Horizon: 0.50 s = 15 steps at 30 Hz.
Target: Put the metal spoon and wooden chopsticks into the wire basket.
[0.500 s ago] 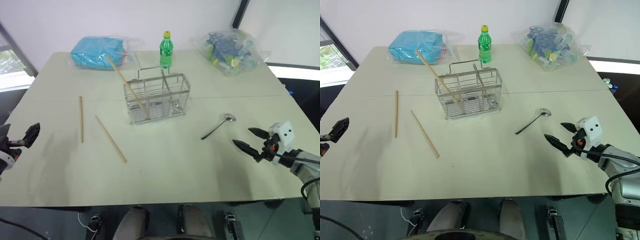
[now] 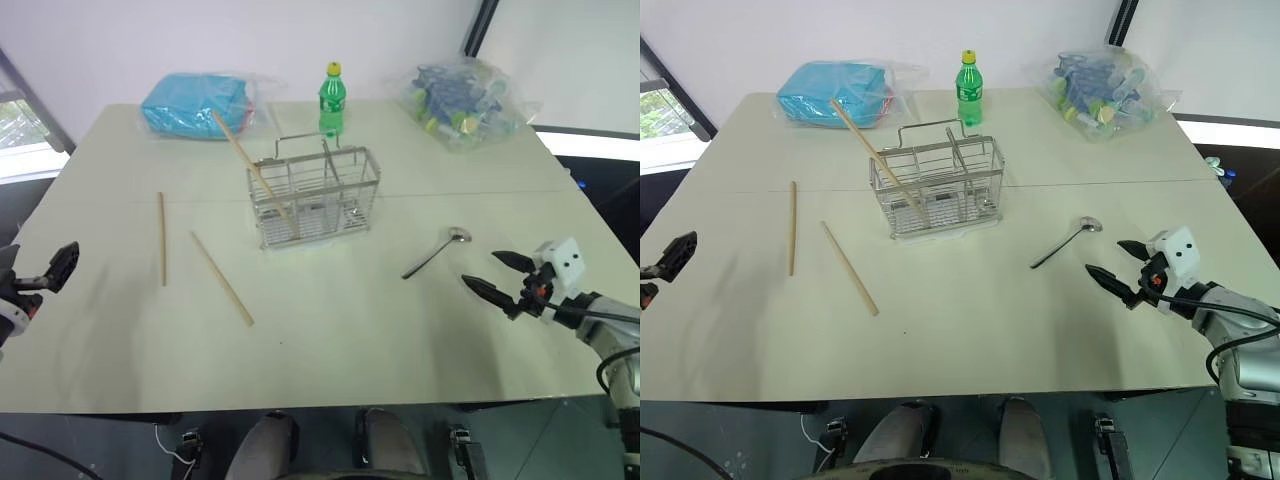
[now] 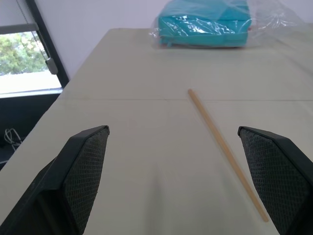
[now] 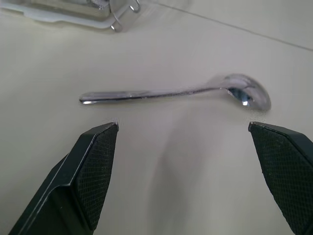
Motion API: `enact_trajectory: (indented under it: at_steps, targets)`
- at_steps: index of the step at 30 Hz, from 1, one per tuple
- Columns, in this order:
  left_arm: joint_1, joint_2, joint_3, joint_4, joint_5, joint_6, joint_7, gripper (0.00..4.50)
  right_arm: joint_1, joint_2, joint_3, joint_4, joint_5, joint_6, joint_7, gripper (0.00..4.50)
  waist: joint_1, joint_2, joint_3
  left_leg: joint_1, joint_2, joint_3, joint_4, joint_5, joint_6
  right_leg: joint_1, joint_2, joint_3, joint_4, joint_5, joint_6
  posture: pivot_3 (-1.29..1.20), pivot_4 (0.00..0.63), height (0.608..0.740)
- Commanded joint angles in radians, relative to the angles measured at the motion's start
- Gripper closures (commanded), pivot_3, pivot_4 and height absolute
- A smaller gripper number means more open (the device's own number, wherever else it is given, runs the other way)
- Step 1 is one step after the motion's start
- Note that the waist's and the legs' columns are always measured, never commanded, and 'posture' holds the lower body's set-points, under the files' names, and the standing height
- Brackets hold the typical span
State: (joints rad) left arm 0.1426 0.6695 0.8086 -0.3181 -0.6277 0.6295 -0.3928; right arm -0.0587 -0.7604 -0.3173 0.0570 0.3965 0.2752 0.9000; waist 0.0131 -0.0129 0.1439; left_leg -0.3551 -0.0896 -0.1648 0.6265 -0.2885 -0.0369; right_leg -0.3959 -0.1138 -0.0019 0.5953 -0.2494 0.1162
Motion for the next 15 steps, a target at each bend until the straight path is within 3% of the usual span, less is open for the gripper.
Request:
enact_trajectory:
  at_steps: [1, 8, 15]
  targets:
    - [-0.001, 0.021, 0.034, -0.060, -0.021, 0.011, 0.006, 0.04, -0.043, -0.016, 0.003, 0.010, -0.005, -0.031, 0.016, 0.10, 0.000, 0.000, 0.000, 0.000, 0.000, 0.000, 0.000, 0.000, 0.000, 0.000, 0.000, 0.000, 0.000, 0.000, 0.000, 0.00, 0.150, 0.736]
    - [-0.029, 0.040, 0.029, -0.169, -0.103, 0.081, 0.017, 0.04, -0.162, -0.066, 0.069, 0.108, -0.065, -0.114, 0.106, 0.10, 0.000, 0.000, 0.000, 0.000, 0.000, 0.000, 0.000, 0.000, 0.000, 0.000, 0.000, 0.000, 0.000, 0.000, 0.000, 0.00, 0.150, 0.736]
    - [0.016, 0.183, -0.125, -0.442, -0.360, 0.222, -0.157, 0.04, -0.604, -0.123, 0.337, 0.433, -0.235, -0.402, 0.445, 0.10, -0.025, 0.004, 0.003, 0.001, 0.000, 0.003, 0.000, 0.000, 0.000, 0.001, 0.000, 0.000, 0.000, 0.001, 0.001, 0.00, 0.150, 0.736]
